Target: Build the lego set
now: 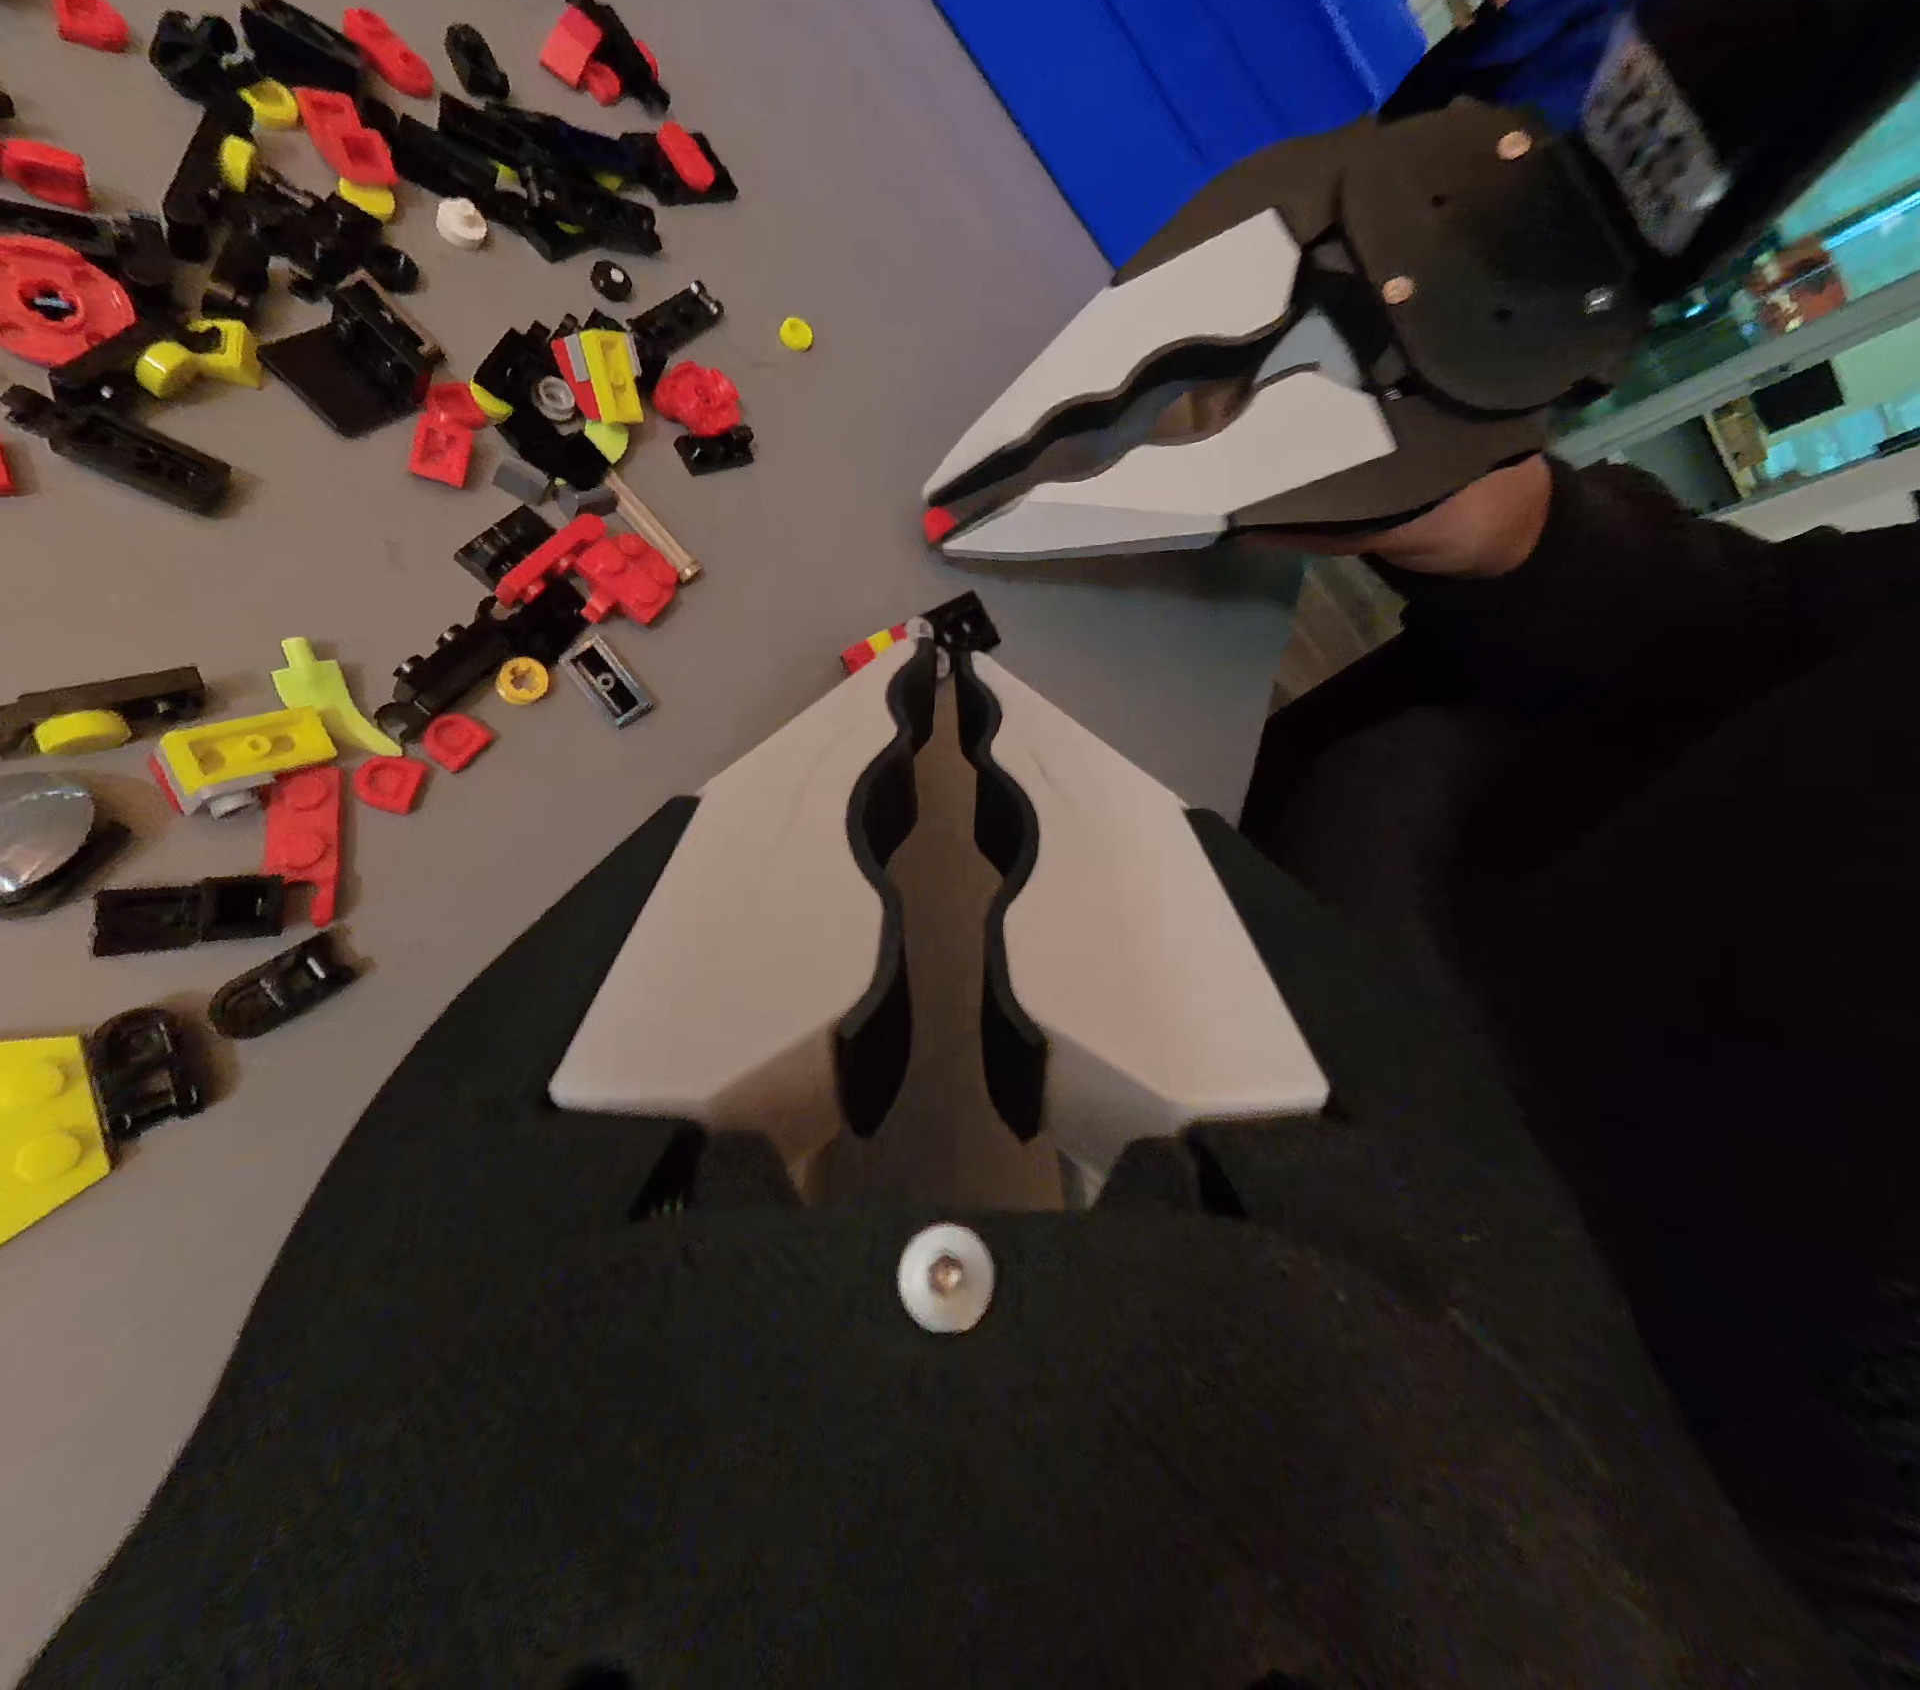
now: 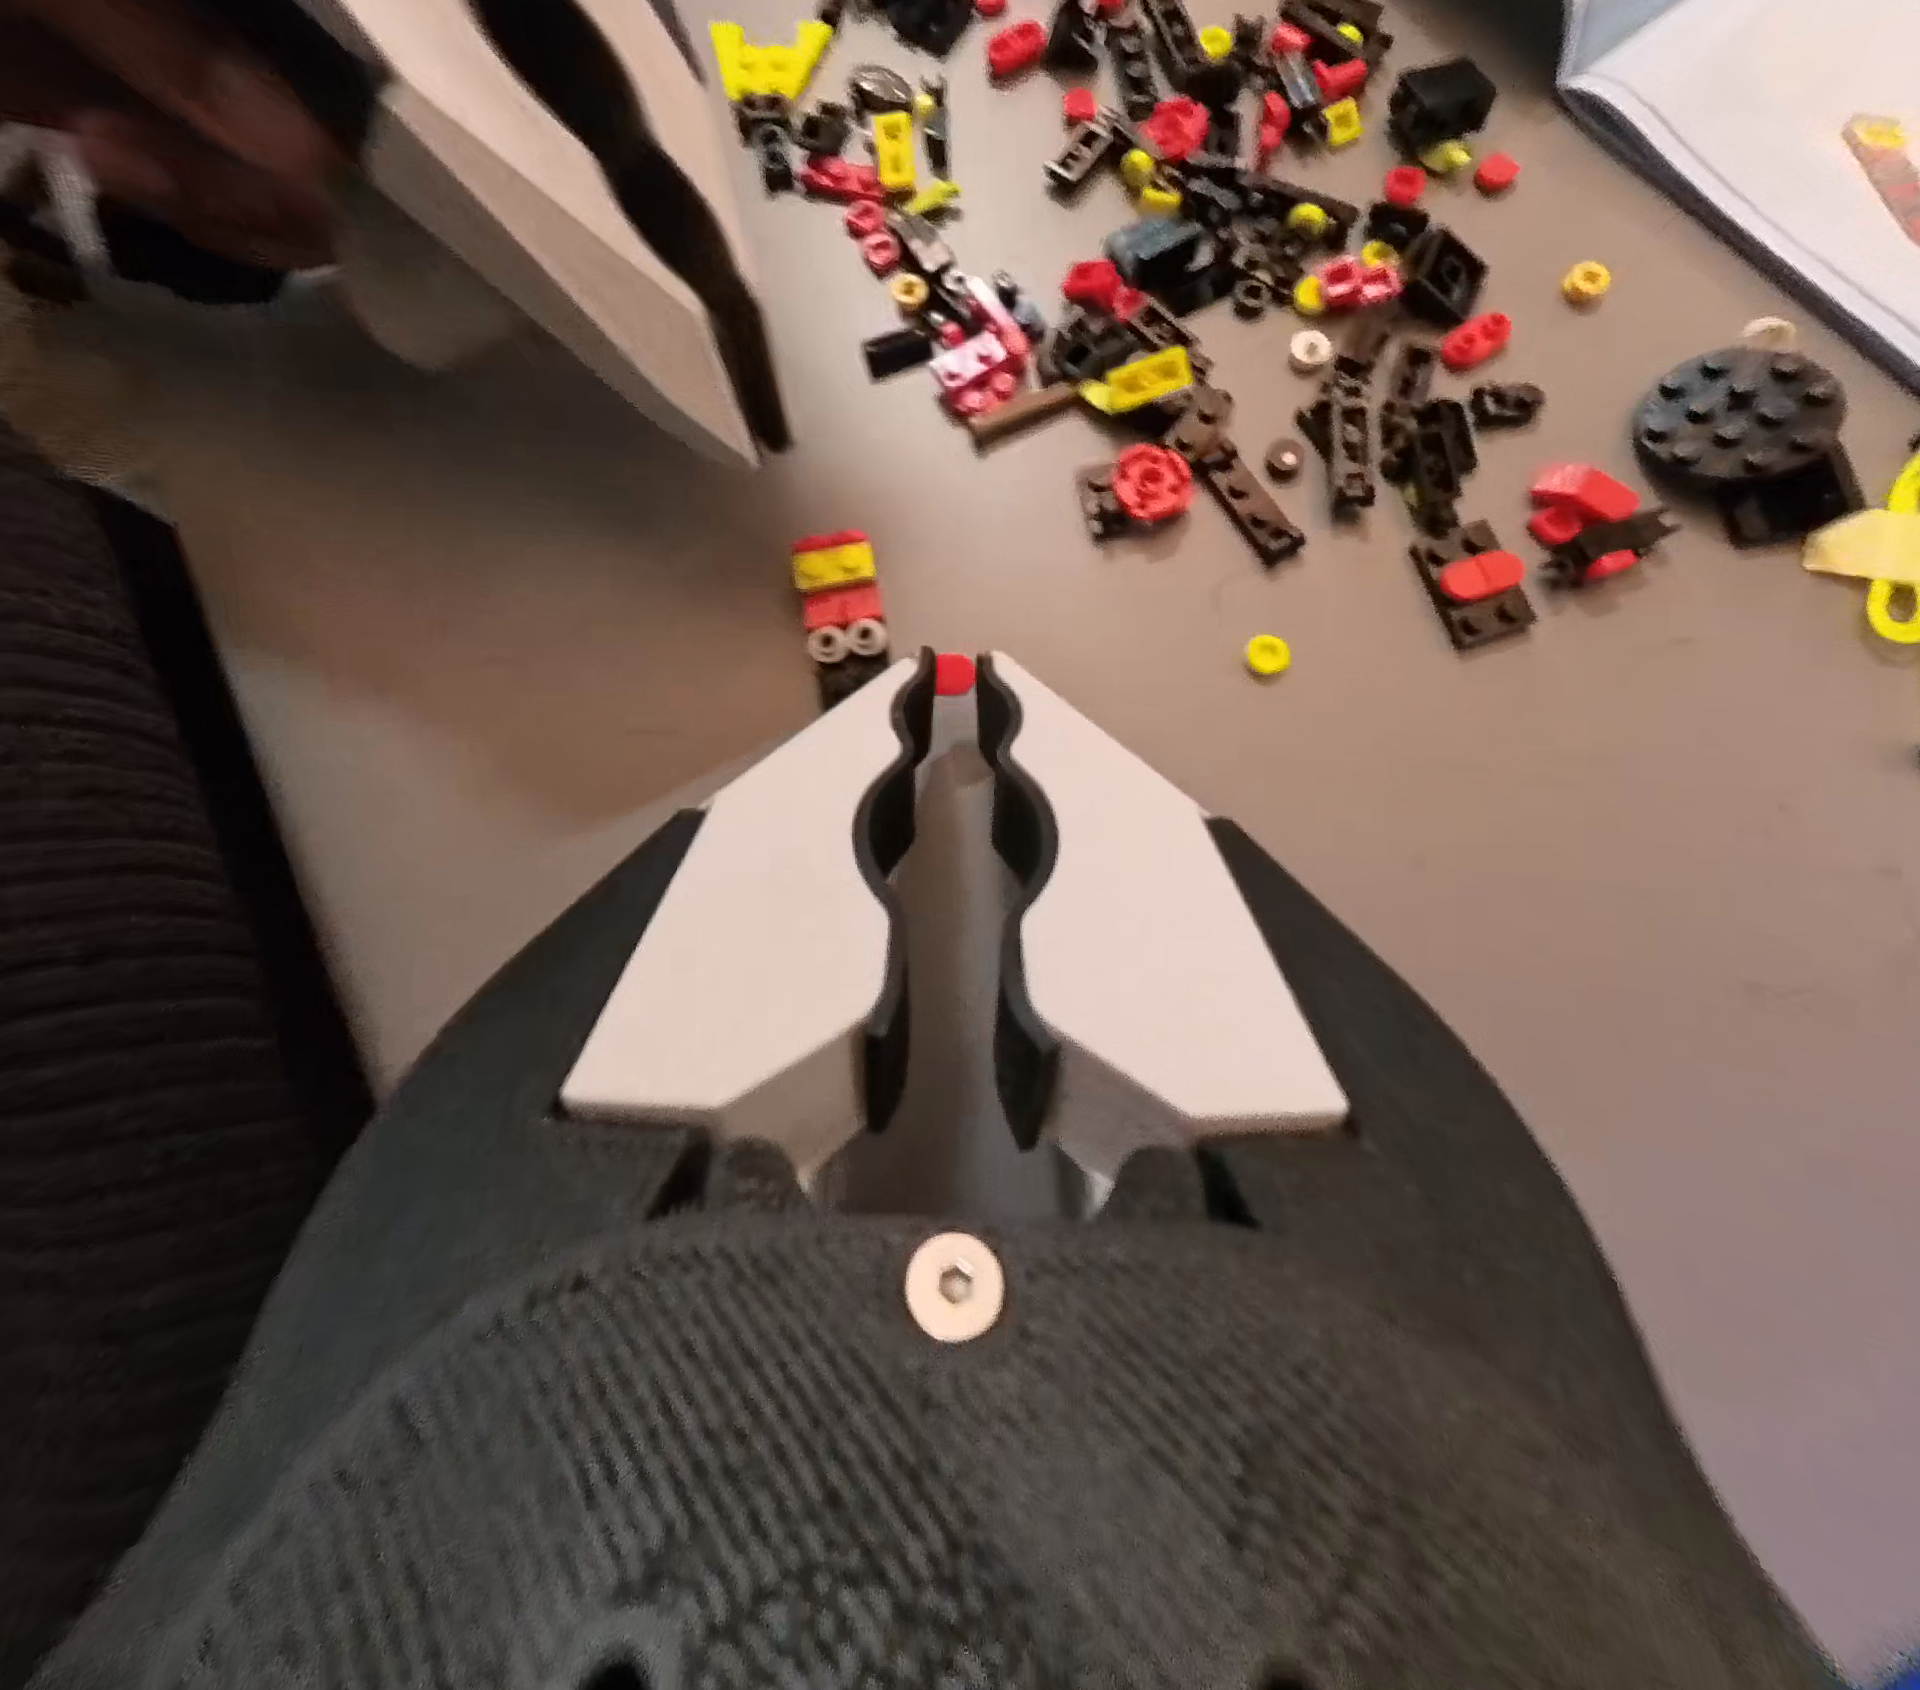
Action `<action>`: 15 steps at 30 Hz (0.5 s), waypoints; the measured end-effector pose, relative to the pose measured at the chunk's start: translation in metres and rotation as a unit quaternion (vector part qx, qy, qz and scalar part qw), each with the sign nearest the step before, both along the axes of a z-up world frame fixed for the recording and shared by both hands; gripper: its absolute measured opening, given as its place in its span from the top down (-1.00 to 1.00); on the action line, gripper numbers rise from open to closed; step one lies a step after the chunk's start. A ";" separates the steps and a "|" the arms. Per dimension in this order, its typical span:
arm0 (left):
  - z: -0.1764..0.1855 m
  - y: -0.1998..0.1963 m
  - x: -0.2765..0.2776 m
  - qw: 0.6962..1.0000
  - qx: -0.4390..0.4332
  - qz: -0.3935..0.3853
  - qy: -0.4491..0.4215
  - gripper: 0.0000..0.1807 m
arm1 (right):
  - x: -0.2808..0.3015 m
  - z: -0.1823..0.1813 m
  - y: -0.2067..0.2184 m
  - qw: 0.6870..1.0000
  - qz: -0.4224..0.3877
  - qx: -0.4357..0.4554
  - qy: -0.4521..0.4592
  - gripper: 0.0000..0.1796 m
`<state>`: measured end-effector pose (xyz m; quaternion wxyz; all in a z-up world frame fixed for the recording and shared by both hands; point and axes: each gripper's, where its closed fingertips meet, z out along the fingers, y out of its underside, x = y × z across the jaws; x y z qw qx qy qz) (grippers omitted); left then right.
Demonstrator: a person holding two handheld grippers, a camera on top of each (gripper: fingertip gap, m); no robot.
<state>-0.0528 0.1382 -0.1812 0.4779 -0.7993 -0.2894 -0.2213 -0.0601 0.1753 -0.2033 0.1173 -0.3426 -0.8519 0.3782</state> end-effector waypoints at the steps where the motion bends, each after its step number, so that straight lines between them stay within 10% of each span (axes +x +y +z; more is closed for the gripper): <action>1: -0.004 0.000 0.001 1.000 -0.011 -0.002 0.003 0.98 | 0.003 0.002 -0.004 1.000 0.008 -0.007 -0.002 0.93; 15: -0.020 0.003 0.007 0.998 -0.053 -0.023 0.016 0.91 | 0.013 -0.008 -0.015 0.999 0.036 0.007 -0.020 0.93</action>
